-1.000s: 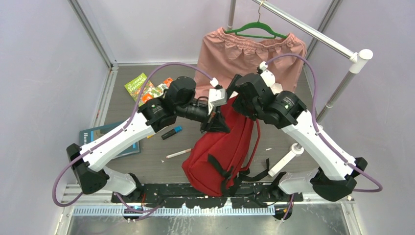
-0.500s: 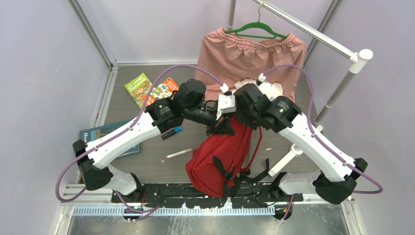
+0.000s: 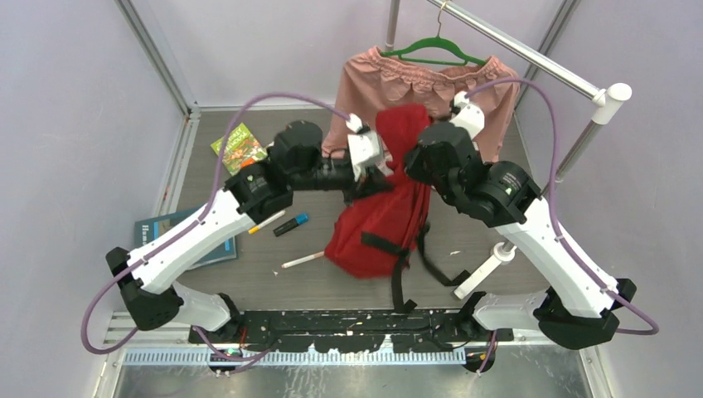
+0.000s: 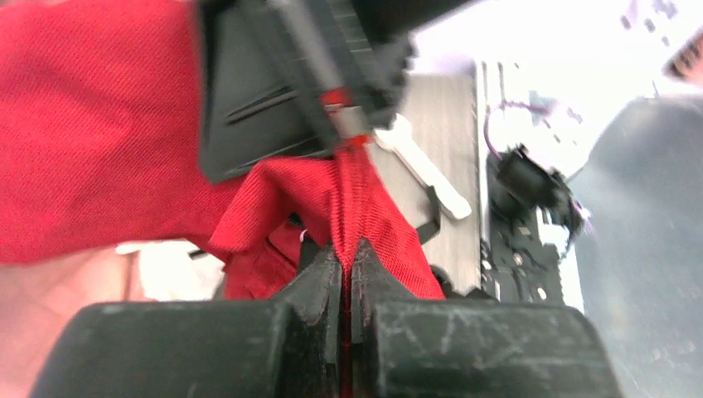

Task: Pack the student bag
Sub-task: Place the student bag at the center of the board.

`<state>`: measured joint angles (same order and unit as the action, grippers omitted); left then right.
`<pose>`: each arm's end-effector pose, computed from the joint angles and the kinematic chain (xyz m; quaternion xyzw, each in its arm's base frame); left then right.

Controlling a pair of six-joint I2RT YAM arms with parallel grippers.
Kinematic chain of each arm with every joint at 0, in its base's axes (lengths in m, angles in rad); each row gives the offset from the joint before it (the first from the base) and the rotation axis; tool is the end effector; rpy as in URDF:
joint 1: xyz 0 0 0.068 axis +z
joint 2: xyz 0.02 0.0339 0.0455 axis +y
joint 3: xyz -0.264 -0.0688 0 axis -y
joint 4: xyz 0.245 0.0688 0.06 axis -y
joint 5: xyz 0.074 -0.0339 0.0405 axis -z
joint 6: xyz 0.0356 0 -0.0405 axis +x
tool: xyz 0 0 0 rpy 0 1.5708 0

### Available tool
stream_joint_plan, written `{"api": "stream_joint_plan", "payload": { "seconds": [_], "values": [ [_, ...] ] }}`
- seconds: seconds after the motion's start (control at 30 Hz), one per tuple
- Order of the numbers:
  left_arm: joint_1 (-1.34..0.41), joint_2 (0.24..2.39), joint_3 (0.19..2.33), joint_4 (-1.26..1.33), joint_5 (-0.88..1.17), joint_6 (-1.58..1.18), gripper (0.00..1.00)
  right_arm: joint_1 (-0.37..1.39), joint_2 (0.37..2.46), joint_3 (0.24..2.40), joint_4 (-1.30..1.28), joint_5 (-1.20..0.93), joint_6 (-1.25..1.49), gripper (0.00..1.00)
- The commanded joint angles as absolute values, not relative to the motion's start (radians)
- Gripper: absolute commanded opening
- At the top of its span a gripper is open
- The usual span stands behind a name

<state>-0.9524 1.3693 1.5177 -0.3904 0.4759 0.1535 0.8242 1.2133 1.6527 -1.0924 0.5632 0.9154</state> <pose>0.1625 -0.2565 0.4424 0.5255 0.5748 -0.4040 0.4799 0.1542 0.1387 0.4561 0.1622 0.8547 0.1645 0.4648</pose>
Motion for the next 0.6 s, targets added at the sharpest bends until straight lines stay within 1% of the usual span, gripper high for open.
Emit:
{"api": "stream_joint_plan", "payload": {
  "seconds": [0.0, 0.03, 0.1, 0.13, 0.17, 0.2, 0.23, 0.27, 0.3, 0.33, 0.37, 0.4, 0.47, 0.57],
  "values": [
    [-0.767, 1.456, 1.664, -0.292, 0.4, 0.047, 0.02, 0.817, 1.149, 1.754, -0.724, 0.696, 0.639, 0.01],
    [-0.725, 1.494, 1.717, -0.285, 0.4, -0.01, 0.1, 0.817, 1.125, 1.713, -0.653, 0.662, 0.611, 0.01],
    [-0.647, 1.565, 1.828, -0.316, 0.436, -0.128, 0.35, 0.818, 1.062, 1.607, -0.565, 0.627, 0.609, 0.01],
    [-0.609, 1.593, 1.878, -0.336, 0.471, -0.184, 0.52, 0.819, 1.021, 1.536, -0.541, 0.609, 0.626, 0.01],
    [-0.579, 1.607, 1.891, -0.343, 0.505, -0.237, 0.65, 0.82, 0.973, 1.452, -0.527, 0.597, 0.654, 0.01],
    [-0.556, 1.609, 1.88, -0.344, 0.529, -0.277, 0.74, 0.819, 0.921, 1.341, -0.511, 0.575, 0.69, 0.01],
    [-0.542, 1.596, 1.845, -0.344, 0.534, -0.298, 0.77, 0.82, 0.862, 1.226, -0.488, 0.54, 0.738, 0.01],
    [-0.536, 1.573, 1.793, -0.34, 0.508, -0.308, 0.8, 0.821, 0.81, 1.09, -0.461, 0.481, 0.787, 0.09],
    [-0.534, 1.545, 1.723, -0.326, 0.49, -0.306, 0.82, 0.824, 0.748, 0.929, -0.446, 0.418, 0.846, 0.31],
    [-0.534, 1.513, 1.654, -0.302, 0.468, -0.309, 0.83, 0.833, 0.714, 0.827, -0.448, 0.37, 0.912, 0.55],
    [-0.534, 1.485, 1.578, -0.277, 0.445, -0.318, 0.83, 0.848, 0.691, 0.733, -0.468, 0.342, 0.977, 0.71],
    [-0.533, 1.453, 1.513, -0.255, 0.424, -0.327, 0.84, 0.871, 0.67, 0.666, -0.506, 0.338, 1.039, 0.8],
    [-0.531, 1.399, 1.404, -0.223, 0.387, -0.349, 0.84, 0.92, 0.626, 0.593, -0.62, 0.383, 1.117, 0.87],
    [-0.531, 1.34, 1.311, -0.215, 0.34, -0.37, 0.85, 0.954, 0.543, 0.606, -0.781, 0.48, 1.109, 0.92]
  ]
}}
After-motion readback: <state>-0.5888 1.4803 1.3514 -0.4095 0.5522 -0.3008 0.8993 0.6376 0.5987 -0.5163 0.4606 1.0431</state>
